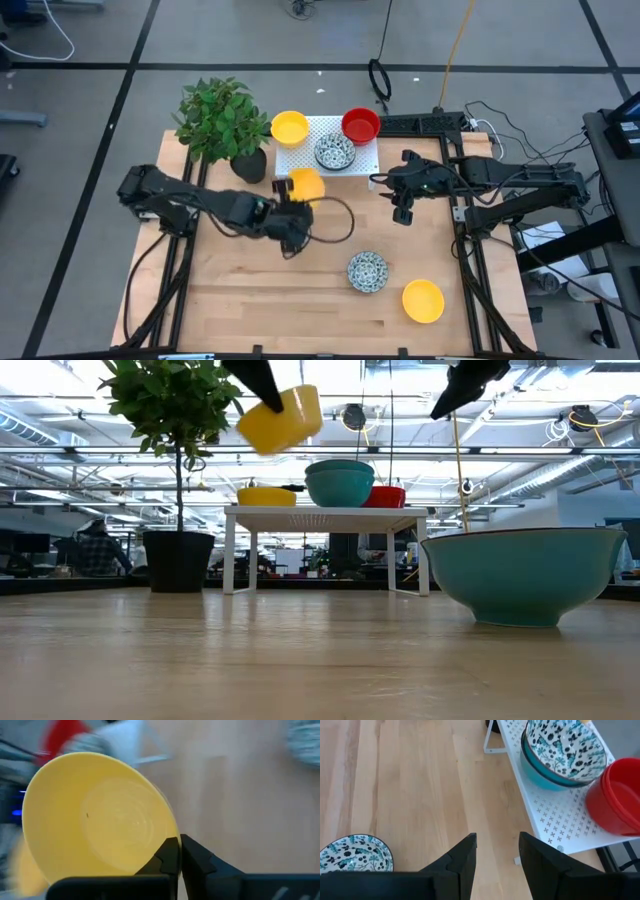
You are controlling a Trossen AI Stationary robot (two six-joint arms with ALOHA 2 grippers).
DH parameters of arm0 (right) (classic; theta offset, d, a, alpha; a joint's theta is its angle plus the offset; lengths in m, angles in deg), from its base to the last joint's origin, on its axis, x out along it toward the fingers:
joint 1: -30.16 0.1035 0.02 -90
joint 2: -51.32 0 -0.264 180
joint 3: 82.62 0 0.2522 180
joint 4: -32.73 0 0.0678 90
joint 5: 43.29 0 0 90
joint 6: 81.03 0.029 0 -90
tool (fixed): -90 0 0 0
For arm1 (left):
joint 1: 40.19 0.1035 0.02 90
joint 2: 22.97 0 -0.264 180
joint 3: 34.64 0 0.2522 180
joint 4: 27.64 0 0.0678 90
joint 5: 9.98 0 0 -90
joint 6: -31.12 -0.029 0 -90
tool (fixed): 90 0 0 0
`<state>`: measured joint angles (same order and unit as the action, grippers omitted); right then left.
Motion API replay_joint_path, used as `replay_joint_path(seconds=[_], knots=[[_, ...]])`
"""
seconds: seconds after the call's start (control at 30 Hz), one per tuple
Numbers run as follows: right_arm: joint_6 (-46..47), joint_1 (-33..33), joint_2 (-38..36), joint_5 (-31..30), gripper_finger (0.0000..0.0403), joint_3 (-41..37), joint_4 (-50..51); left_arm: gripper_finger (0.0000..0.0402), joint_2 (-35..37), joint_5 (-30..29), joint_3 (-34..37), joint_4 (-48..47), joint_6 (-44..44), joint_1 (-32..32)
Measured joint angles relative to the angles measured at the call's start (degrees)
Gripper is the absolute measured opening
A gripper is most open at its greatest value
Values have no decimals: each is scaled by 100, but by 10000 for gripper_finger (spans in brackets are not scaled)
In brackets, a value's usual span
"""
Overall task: Pick & Place Mini bowls
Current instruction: Stack the yellow bowl on the yellow bowl on the shelf
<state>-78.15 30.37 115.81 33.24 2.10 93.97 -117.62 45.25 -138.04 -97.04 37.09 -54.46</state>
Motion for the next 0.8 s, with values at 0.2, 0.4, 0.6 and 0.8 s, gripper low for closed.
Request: replay_joint_path(seconds=[0.2,0.4,0.6,0.8], knots=[[-144,-2,0,0,134,0,-417,7,-2,-392,-596,-70,-774,837],[-206,-2,0,0,134,0,-695,6,-23,-363,-645,-78,-813,1840],[-208,-35,0,2,134,0,-707,13,-29,-80,-645,-76,-608,2503],[-230,-215,0,0,134,0,-705,9,-40,555,-645,-67,-623,2951]])
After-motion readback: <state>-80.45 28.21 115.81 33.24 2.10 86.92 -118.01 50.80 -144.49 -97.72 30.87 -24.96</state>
